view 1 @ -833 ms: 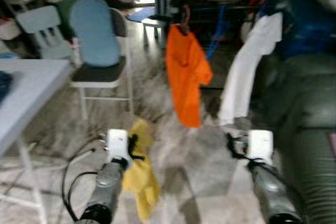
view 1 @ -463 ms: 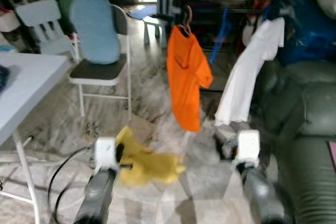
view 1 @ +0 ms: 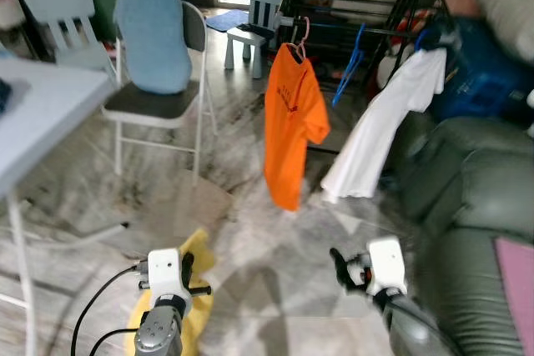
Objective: Hang hanger
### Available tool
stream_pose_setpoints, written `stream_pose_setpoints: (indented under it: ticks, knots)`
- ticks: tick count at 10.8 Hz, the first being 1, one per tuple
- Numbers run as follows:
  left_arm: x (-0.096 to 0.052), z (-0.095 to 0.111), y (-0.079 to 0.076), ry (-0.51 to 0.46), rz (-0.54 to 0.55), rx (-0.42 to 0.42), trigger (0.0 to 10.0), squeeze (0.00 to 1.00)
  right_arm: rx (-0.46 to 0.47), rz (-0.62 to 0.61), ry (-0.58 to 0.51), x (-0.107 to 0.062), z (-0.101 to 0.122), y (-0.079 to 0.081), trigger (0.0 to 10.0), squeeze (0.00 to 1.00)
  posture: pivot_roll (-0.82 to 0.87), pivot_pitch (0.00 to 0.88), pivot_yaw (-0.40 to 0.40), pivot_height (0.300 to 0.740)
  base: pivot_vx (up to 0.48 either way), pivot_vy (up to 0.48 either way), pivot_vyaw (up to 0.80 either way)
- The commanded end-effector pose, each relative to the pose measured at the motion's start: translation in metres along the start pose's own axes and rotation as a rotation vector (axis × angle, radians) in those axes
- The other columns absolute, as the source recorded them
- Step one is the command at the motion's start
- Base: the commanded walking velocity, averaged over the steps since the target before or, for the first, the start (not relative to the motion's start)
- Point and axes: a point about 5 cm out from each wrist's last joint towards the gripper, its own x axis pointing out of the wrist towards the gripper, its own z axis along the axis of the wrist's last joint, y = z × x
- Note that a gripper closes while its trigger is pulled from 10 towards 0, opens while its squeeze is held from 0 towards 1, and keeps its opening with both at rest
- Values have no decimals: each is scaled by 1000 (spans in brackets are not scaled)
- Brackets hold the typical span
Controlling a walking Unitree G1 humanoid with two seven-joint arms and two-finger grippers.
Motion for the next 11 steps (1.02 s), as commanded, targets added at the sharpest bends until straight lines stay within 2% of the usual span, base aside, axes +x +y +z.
stream_pose_setpoints:
  ticks: [1,2,4,6,7,8,9,10,11]
  knots:
    - [7,17,-6,-56,-11,4,10000,0,-10,-3,3,6,6,-5,10000,0,-109,0,-136,740,0,0,0]
    - [11,34,-5,-99,-8,21,10000,0,-14,2,-20,19,21,-9,10000,0,-80,0,-134,740,0,0,0]
    - [20,42,11,-92,41,29,10000,0,-2,-88,-25,32,30,-14,10000,0,-84,0,-75,740,0,0,0]
    - [24,60,18,-133,26,108,10000,0,71,-92,-77,35,40,-9,10000,0,-87,0,-46,740,0,0,0]
    - [25,64,20,-145,40,90,10000,0,84,-122,-110,38,49,-11,10000,0,-83,0,-51,740,0,0,0]
    - [22,66,15,-167,27,68,10000,0,81,-114,-131,38,52,-8,10000,0,-82,0,-53,740,0,0,0]
    - [21,68,13,-172,10,83,10000,0,89,-115,-134,37,51,-5,10000,0,-82,0,-58,740,0,0,0]
    - [23,82,21,-210,46,52,10000,0,98,-117,-149,40,55,-2,10000,0,-64,0,-68,740,0,0,0]
    - [22,81,21,-207,42,63,10000,0,92,-104,-147,41,56,2,10000,0,-65,0,-65,740,0,0,0]
